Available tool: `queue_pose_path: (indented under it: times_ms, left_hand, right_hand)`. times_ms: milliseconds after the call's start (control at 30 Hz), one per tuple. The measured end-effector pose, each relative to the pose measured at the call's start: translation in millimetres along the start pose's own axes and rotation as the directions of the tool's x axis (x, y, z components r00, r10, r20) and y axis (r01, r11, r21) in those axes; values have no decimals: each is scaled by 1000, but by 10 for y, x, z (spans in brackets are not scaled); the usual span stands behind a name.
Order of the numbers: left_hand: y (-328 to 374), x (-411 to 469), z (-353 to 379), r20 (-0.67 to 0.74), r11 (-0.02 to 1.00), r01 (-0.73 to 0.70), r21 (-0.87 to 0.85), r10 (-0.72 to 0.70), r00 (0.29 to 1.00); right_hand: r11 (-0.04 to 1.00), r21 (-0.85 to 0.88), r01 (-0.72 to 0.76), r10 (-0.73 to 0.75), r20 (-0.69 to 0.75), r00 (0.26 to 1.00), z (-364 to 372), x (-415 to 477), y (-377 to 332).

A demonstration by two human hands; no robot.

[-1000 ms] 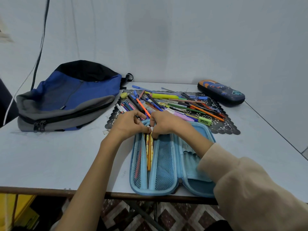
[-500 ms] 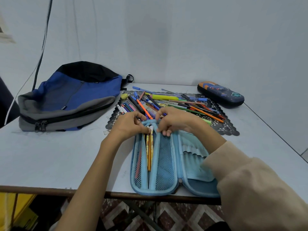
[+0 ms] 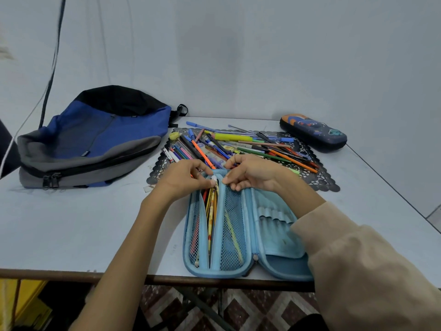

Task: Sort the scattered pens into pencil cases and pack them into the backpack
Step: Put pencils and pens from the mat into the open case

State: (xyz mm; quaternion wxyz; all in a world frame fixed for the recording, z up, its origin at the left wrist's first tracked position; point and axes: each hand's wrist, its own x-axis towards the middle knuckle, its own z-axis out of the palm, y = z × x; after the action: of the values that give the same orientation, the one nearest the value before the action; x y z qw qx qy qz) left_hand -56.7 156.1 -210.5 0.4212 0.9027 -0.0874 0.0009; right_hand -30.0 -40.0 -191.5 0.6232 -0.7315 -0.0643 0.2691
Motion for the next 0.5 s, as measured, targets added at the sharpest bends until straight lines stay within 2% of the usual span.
queue_pose_path:
  times_ms: [300, 500]
  left_hand:
    - [15, 5, -45, 71, 996, -64, -63, 69, 995]
    - [60, 54, -69, 93, 999, 21, -46, -17, 995]
  right_hand:
    - [1000, -5, 10, -10, -13, 1000, 20, 13, 10]
    - [997, 70, 46, -42, -51, 998, 24, 18, 52]
